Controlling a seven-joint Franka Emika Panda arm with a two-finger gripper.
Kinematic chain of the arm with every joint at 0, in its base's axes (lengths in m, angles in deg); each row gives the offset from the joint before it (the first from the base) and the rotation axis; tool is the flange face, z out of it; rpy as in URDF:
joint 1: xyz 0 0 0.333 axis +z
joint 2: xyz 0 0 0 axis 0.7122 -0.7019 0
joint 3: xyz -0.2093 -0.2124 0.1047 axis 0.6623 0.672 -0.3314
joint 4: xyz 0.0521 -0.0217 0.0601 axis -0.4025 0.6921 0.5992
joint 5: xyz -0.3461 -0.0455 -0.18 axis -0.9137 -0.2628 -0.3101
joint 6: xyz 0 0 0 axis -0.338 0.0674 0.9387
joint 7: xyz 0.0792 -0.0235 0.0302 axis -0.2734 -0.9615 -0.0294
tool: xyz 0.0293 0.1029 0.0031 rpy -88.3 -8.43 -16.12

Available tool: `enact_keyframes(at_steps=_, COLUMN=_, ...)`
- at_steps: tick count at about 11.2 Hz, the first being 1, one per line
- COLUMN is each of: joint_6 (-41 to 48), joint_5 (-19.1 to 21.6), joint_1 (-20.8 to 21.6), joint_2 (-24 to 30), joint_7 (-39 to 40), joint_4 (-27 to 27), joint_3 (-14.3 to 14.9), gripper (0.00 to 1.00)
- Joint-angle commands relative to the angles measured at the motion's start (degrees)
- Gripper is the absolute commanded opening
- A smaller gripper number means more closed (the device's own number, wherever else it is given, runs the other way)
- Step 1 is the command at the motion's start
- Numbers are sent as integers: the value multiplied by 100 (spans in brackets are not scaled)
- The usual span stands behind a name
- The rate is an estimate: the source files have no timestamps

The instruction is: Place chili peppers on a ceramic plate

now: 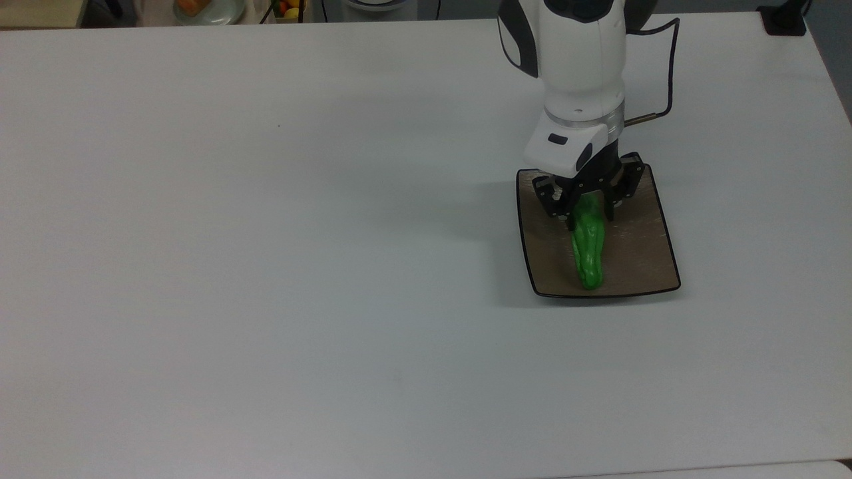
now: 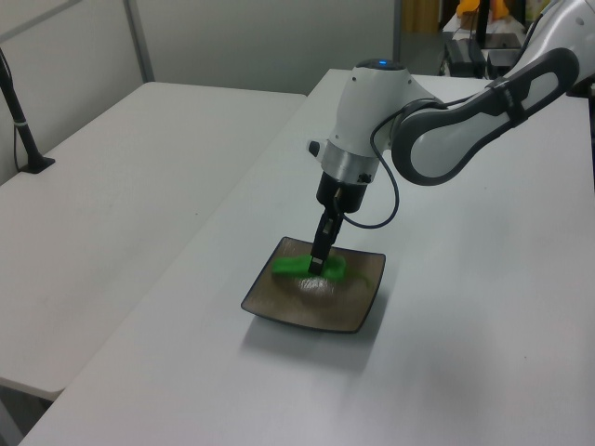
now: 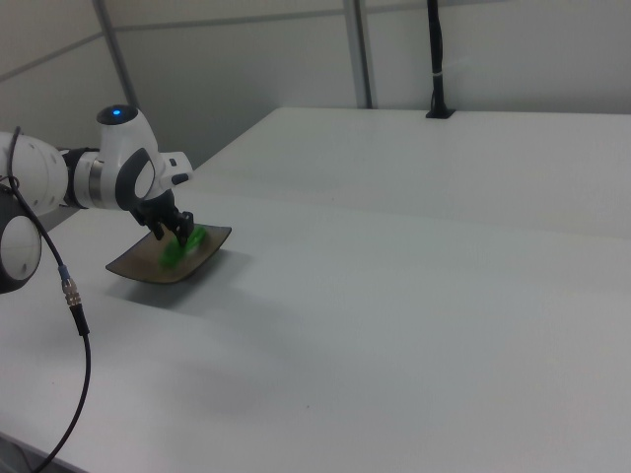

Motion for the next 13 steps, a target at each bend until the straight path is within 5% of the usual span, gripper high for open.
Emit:
enact_keyframes(at_steps=1, joint_6=-131, joint_5=-41, joint_1=1, joint_2=128, joint_7=-79, joint_4=108, joint_3=-12, gripper=100)
enact_keyframes(at_steps=5, joint_6=174, joint_5=-41, joint_1=-130, joint_2=513, joint_7=-105, joint_4=108, joint_3=-3, gripper=100)
enact_keyframes(at_steps=9, joint_6=2051, joint_5=-23, joint_1=-473, joint_2=1426, joint_7=-105, joint_4=64, joint_3=76, gripper=100)
enact_keyframes(at_steps=13, joint_6=3987, joint_5=-41, joint_1=-570, joint_2=2507, joint_7=-105, joint_4=47, joint_3=716, gripper=100)
